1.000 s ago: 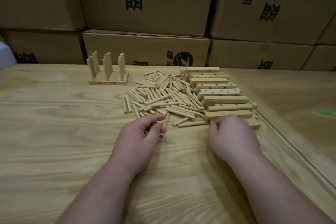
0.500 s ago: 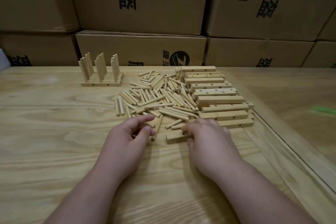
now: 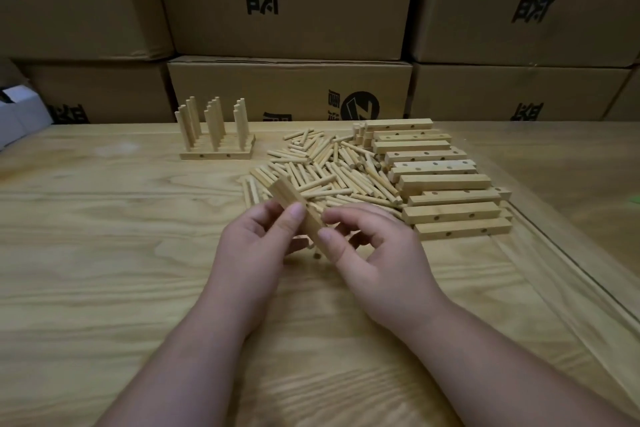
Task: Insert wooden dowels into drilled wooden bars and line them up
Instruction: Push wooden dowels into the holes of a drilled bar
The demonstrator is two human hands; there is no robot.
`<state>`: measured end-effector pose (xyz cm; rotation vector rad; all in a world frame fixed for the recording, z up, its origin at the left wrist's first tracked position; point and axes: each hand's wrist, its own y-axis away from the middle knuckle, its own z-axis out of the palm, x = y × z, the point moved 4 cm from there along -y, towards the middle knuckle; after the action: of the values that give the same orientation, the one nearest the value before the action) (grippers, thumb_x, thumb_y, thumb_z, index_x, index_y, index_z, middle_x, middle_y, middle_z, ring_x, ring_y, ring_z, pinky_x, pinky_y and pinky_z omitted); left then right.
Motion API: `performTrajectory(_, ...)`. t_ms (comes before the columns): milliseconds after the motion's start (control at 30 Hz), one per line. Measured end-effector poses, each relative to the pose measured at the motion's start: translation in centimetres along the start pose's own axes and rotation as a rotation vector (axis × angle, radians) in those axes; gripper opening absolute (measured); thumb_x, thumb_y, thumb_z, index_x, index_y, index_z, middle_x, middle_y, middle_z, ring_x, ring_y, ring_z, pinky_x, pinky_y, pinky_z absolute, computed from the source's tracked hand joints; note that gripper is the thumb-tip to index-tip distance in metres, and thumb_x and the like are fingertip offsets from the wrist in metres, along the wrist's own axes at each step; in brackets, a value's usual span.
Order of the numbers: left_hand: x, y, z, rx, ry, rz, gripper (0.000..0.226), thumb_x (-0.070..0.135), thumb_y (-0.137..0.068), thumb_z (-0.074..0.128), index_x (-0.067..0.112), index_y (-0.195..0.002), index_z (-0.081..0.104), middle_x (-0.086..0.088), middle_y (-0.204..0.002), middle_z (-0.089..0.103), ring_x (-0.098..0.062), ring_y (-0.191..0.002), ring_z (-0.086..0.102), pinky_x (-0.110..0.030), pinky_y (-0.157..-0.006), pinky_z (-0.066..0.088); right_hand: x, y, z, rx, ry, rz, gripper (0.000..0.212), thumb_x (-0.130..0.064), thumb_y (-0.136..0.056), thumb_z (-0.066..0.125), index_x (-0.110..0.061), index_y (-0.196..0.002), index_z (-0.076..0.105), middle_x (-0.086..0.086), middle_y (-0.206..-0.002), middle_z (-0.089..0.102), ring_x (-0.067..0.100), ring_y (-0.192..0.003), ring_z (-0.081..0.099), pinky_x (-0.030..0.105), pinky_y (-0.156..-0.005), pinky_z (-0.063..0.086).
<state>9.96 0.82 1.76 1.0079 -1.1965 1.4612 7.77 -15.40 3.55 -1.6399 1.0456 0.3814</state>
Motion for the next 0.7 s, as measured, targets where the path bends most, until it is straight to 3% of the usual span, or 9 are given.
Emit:
performTrajectory(67, 0.1, -0.4, -0.5, 0.092, 0.151, -0.067, 0.019, 0.029, -0.092, 0.064, 0.014, -0.095, 0.075, -0.009, -0.095, 0.078, -0.023, -0.084, 0.075, -0.031, -0.064, 0.061, 0.4, -0.2, -0.1, -0.006, 0.027, 0.049, 0.026, -0.026, -0.091, 0.066, -0.017, -0.114, 0.074, -0.013, -0.108, 0.067, -0.004, -0.103, 0.060, 0.007, -0.080, 0.046)
performTrajectory(133, 0.2, -0.6, -0.9, 0.163, 0.241, -0.110, 0.027, 0.027, -0.100, 0.058, 0.019, -0.087, 0.080, -0.005, -0.089, 0.078, -0.018, -0.073, 0.074, -0.030, -0.055, 0.058, 1.2, -0.3, 0.1, -0.085, 0.099, 0.120, 0.034, -0.026, -0.095, 0.063, -0.024, -0.129, 0.066, -0.018, -0.109, 0.061, 0.000, -0.100, 0.058, 0.011, -0.080, 0.047)
performTrajectory(233, 0.0, -0.9, -1.4, 0.215, 0.311, -0.149, 0.037, 0.029, -0.102, 0.056, 0.025, -0.078, 0.082, -0.001, -0.077, 0.074, -0.013, -0.061, 0.067, -0.027, -0.053, 0.055, 2.6, -0.3, 1.2, -0.336, 0.370, 0.217, 0.043, -0.039, -0.097, 0.058, -0.034, -0.139, 0.056, -0.016, -0.116, 0.047, 0.007, -0.114, 0.047, 0.028, -0.102, 0.042)
performTrajectory(300, -0.2, -1.1, -1.5, 0.225, 0.332, -0.167, 0.035, 0.030, -0.102, 0.056, 0.021, -0.081, 0.082, -0.001, -0.075, 0.073, -0.012, -0.059, 0.065, -0.025, -0.053, 0.054, 2.9, -0.1, 1.8, -0.405, 0.502, 0.217, 0.035, -0.045, -0.095, 0.056, -0.037, -0.129, 0.064, -0.012, -0.113, 0.046, 0.011, -0.117, 0.042, 0.034, -0.106, 0.036)
performTrajectory(433, -0.7, -1.4, -1.8, 0.251, 0.307, -0.193, 0.026, 0.031, -0.102, 0.056, 0.016, -0.103, 0.076, 0.003, -0.079, 0.074, -0.010, -0.055, 0.063, -0.022, -0.048, 0.051, 2.5, -0.3, 1.6, -0.336, 0.555, 0.186, 0.025, -0.052, -0.093, 0.055, -0.035, -0.097, 0.072, -0.015, -0.096, 0.049, 0.011, -0.103, 0.045, 0.036, -0.096, 0.042)
performTrajectory(600, -1.2, -1.4, -1.8, 0.217, 0.214, -0.223, 0.032, 0.035, -0.104, 0.050, 0.019, -0.105, 0.078, 0.004, -0.074, 0.068, -0.010, -0.051, 0.054, -0.023, -0.039, 0.042, 2.7, 0.1, 2.0, -0.443, 0.593, 0.181, 0.032, -0.060, -0.092, 0.049, -0.043, -0.116, 0.060, -0.017, -0.103, 0.044, 0.009, -0.111, 0.041, 0.036, -0.100, 0.034)
performTrajectory(700, -1.2, -1.4, -1.7, 0.198, 0.213, -0.240, 0.030, 0.035, -0.103, 0.051, 0.018, -0.107, 0.076, 0.002, -0.078, 0.071, -0.012, -0.053, 0.056, -0.024, -0.039, 0.043, 2.4, 0.0, 1.7, -0.400, 0.617, 0.197, 0.026, -0.059, -0.089, 0.052, -0.037, -0.094, 0.064, -0.016, -0.092, 0.046, 0.010, -0.101, 0.045, 0.035, -0.093, 0.038)
